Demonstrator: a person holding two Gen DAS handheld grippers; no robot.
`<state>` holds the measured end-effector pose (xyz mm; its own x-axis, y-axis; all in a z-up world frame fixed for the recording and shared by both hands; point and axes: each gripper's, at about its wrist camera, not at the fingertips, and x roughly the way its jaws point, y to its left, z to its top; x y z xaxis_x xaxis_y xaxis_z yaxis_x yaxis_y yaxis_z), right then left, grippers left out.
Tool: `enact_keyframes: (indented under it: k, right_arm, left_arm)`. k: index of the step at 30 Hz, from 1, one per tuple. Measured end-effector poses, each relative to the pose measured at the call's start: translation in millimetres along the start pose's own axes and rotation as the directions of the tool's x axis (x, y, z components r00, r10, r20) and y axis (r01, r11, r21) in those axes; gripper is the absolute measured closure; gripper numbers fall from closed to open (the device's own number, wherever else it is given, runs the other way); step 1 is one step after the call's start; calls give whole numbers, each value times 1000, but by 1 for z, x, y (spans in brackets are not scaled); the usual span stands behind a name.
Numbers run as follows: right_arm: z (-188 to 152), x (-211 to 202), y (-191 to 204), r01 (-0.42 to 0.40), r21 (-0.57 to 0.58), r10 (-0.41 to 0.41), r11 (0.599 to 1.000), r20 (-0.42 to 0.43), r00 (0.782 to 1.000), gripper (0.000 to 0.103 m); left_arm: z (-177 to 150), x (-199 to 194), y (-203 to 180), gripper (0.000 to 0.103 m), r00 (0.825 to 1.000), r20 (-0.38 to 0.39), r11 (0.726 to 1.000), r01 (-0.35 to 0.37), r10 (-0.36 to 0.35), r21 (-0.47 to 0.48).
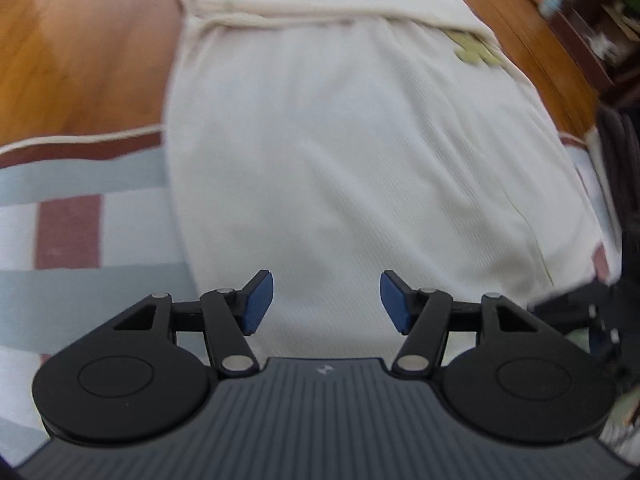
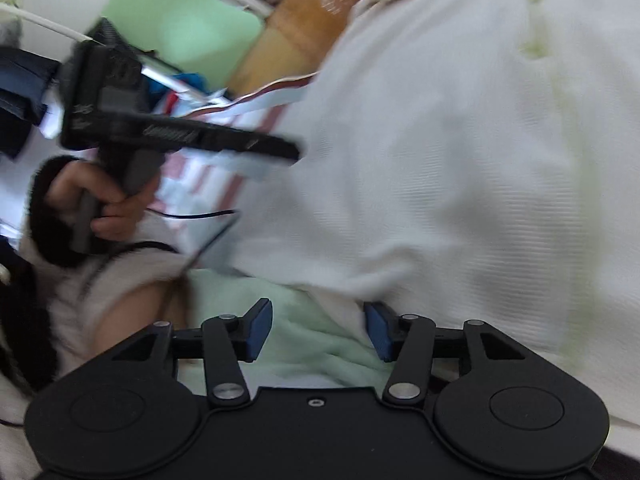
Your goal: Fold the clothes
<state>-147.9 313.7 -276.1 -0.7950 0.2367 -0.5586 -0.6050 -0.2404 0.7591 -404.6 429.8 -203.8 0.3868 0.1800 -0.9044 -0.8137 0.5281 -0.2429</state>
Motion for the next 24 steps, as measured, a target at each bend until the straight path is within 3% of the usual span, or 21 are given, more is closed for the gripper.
enact_keyframes:
  k: [2,6,8,11,15,21,22,23,24]
  right_arm:
    - [2,11,12,-47,-23,46,999,-23,999,46]
    - [2,21,34,-24,-88,19,996,-57,998,43]
    - [-2,16,40,-13,-95,9,995,-42,999,43]
    - [-9,8,50,6,-135,-11,991,-34,999,43]
    - [-22,-6,50,-82,-98,77,992,-50,996,44]
    - [-31,-32,43,16,-63,-14,998,34,999,43]
    - [-32,-39,41,22,-47,-20,999,47,999,43]
    - [-33,-47,39,33,-33,-31,999,62,998,44]
    - [-36,-55,35,55,-18,-54,998,82,995,44]
  left_arm:
    - [-4,-2,2,39,1000,-2,1000,-13,13,1]
    - [-11,1,4,36,999,-27,1000,-30,30,11]
    - [-13,3,4,25,998,-44,999,-41,42,16]
    - [-15,10,6,23,995,-100,1000,-22,22,3]
    - [-18,19,31,23,979,-178,987,79,-103,-140]
    - [-25,24,41,19,941,-235,955,188,-242,-229]
    - [-27,23,40,26,935,-228,948,217,-270,-232]
    - [-28,21,38,68,937,-209,945,232,-281,-229]
    - [-27,17,37,100,949,-171,950,225,-264,-217]
